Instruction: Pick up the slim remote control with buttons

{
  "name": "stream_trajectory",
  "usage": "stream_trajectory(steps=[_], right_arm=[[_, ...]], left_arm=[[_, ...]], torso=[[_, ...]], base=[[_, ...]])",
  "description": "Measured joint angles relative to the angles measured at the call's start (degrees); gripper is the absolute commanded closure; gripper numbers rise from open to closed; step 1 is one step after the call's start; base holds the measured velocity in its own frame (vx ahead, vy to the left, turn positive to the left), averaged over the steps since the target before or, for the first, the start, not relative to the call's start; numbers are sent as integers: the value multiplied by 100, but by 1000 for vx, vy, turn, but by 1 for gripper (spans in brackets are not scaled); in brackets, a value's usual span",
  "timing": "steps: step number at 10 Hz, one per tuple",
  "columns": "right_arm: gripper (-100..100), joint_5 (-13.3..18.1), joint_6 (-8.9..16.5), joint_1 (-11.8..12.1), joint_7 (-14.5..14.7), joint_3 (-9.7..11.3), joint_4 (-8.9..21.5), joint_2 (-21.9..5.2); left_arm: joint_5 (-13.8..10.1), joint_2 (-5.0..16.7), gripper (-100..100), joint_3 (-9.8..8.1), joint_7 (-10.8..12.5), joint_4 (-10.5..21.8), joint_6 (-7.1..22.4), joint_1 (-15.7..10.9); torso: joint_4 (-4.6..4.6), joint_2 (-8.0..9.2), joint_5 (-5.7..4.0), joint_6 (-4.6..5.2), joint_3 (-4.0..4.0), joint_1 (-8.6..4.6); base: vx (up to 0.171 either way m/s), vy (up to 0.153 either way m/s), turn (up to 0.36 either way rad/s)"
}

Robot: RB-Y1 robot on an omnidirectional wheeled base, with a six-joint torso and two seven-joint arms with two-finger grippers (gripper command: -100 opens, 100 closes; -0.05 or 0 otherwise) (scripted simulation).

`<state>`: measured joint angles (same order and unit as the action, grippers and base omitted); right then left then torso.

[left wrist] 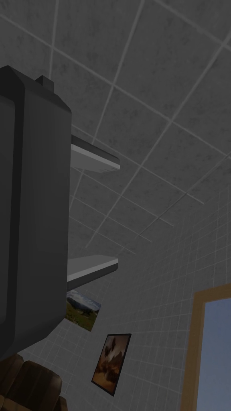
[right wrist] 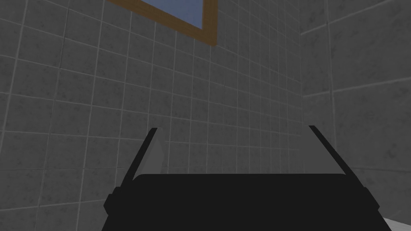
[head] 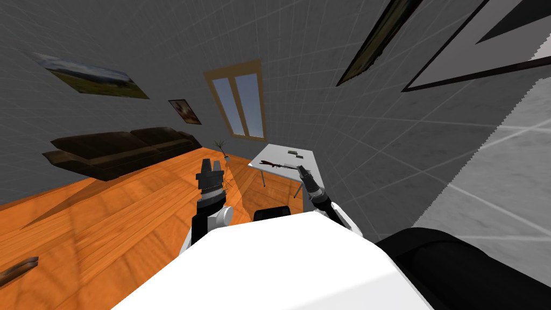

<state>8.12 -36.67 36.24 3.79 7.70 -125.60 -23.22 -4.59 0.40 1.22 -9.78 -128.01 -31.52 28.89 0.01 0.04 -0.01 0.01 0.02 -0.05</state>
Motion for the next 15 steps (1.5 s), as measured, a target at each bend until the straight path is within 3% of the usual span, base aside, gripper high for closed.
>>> stream_trajectory(steps=[5,8,15], right_arm=[[-100,0,-1,0,0,0,0,0],[-100,101,-3,89,-44,8,141,-283],[-100,102,0,102,-56,-3,141,-313]], left_arm=[[0,0,0,0,0,0,0,0],[0,0,0,0,0,0,0,0],[0,0,0,0,0,0,0,0]], torso=[[0,-2,1,-1,-1,4],[-2,-7,5,-1,-4,19],[0,0,0,0,0,2]], base=[[5,11,31],[14,45,88],[-1,-2,-7]])
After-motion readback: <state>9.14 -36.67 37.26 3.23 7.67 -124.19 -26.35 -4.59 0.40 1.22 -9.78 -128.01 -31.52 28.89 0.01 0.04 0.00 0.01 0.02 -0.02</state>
